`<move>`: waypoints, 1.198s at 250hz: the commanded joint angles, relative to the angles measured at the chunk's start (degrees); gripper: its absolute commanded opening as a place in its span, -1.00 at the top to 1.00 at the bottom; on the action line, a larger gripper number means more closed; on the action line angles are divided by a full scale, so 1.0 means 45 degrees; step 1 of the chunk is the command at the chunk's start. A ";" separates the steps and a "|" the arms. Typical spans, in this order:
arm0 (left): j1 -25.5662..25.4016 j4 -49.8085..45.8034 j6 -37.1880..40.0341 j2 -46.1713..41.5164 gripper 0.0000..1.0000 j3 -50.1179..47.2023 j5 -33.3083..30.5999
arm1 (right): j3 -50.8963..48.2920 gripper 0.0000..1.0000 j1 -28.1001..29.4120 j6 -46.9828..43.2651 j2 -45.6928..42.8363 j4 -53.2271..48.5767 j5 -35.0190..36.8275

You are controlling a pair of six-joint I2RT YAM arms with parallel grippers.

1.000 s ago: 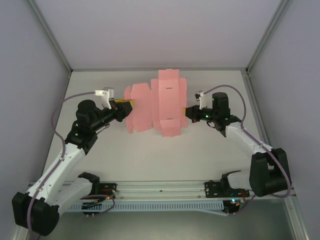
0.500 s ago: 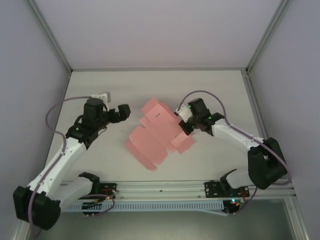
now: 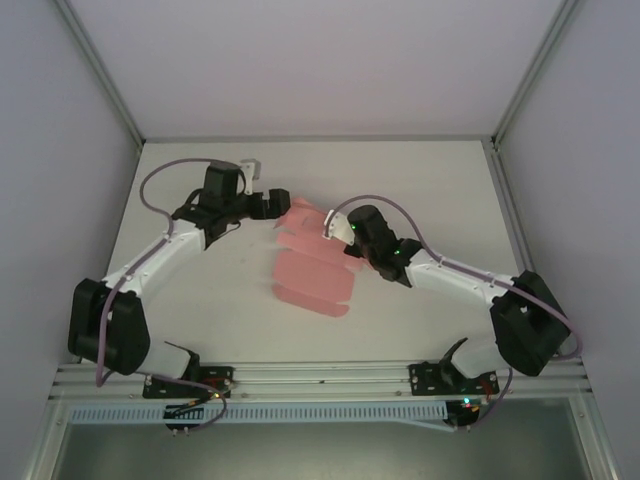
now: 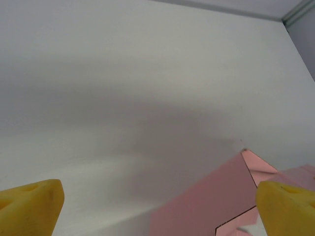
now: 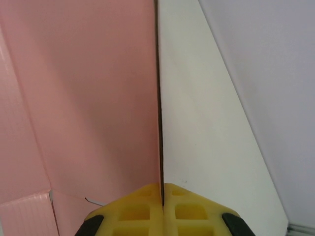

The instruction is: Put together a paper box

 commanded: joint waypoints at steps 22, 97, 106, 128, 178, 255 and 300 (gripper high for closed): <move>-0.0316 0.0768 0.1266 0.0583 -1.00 0.0578 0.0828 | 0.0214 1.00 0.0276 -0.0265 0.0301 0.0330 0.0672; -0.0729 -0.0376 0.2485 0.1447 -0.99 0.1228 -0.0705 | 0.0508 1.00 0.0320 0.0158 0.0108 0.0095 0.0253; -0.0826 -0.0455 0.2688 0.1606 -0.99 0.1266 -0.0596 | 0.0509 1.00 0.0320 0.0264 0.0040 0.0195 0.0178; -0.1251 -0.0343 0.3190 0.1815 -0.99 0.1150 -0.0550 | 0.0668 1.00 0.0313 0.0513 -0.0005 0.0165 -0.0058; -0.2228 0.0982 0.2814 0.1819 -1.00 0.0688 -0.0995 | 0.1068 1.00 0.0306 0.1407 0.0093 0.0017 -0.0693; -0.3676 0.4049 0.0452 0.1655 -0.99 -0.0545 -0.4570 | 0.1251 1.00 0.0250 0.2826 -0.0105 0.0106 -0.2706; -0.4177 0.4136 0.0275 0.1190 -0.99 -0.0993 -0.5973 | 0.1166 1.00 -0.0228 0.3770 -0.0387 0.0346 -0.3295</move>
